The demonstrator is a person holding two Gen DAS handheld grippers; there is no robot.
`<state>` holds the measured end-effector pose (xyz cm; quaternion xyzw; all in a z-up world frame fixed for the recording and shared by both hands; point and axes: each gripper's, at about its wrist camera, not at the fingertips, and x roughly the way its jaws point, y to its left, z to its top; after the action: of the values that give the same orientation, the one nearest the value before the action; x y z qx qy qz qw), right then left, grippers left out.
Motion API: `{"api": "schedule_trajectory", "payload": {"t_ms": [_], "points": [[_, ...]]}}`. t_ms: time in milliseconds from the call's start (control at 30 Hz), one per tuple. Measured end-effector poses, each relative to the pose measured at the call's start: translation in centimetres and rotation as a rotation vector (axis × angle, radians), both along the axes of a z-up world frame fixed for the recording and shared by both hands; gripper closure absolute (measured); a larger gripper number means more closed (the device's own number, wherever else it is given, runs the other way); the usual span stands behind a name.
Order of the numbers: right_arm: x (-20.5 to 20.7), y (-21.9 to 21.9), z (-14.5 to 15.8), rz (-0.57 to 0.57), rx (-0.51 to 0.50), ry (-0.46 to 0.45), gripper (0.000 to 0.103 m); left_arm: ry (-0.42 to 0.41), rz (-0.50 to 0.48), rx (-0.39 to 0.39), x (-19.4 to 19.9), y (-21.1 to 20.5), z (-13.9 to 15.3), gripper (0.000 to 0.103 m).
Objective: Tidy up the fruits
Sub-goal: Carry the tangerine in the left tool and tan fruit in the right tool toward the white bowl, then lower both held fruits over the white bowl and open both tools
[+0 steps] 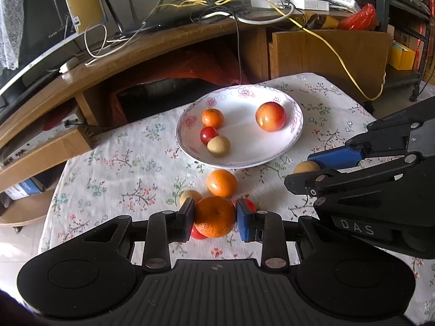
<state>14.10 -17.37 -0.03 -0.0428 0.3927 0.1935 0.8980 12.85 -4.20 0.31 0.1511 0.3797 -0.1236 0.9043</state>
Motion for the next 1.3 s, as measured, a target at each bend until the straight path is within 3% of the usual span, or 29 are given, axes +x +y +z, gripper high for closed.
{"api": "schedule_trajectory", "payload": {"t_ms": [1300], "points": [[7.7, -1.8, -2.2, -0.070, 0.026, 0.011, 0.076, -0.014, 0.023, 0.005, 7.1, -1.7, -2.1, 0.064]]}}
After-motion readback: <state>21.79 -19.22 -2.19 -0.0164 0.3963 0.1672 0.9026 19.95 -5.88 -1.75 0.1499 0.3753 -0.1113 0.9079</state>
